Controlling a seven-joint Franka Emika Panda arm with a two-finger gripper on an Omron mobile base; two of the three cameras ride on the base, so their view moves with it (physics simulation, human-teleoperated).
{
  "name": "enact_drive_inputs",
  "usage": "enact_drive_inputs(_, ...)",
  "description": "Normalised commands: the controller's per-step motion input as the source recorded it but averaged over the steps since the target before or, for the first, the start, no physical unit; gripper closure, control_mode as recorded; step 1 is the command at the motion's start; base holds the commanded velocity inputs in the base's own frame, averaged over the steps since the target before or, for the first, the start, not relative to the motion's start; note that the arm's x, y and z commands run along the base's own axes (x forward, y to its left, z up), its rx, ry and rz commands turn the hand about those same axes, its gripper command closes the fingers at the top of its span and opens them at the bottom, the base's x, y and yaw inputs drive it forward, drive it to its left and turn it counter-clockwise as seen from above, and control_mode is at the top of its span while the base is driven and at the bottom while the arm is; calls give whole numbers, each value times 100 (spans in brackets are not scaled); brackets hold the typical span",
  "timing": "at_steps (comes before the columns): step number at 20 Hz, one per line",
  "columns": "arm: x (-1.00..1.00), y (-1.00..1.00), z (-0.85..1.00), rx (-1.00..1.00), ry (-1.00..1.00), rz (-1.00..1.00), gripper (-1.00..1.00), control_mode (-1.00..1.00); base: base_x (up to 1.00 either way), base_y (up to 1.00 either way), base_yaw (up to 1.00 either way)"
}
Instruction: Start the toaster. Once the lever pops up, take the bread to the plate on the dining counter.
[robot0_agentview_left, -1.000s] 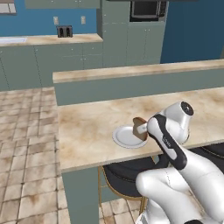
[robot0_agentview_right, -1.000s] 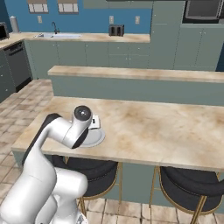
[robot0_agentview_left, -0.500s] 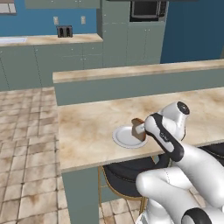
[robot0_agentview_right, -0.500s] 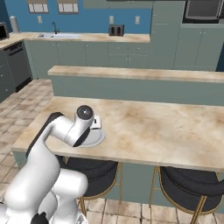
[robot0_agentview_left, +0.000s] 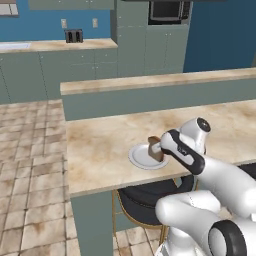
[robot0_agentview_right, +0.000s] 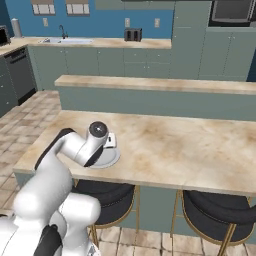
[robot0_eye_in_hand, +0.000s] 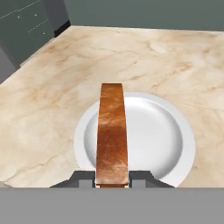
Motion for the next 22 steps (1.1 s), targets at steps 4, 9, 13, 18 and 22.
enact_drive_inputs(4,20,2,-25,0,0,0,100,-100,0,0,0)
enact_drive_inputs(9,15,0,-20,0,0,0,100,-100,0,0,0)
enact_drive_inputs(13,19,0,-8,0,0,0,100,-100,0,0,0)
enact_drive_inputs(18,22,0,-5,0,0,0,100,-100,0,0,0)
enact_drive_inputs(22,20,0,-5,0,0,0,100,-100,0,0,0)
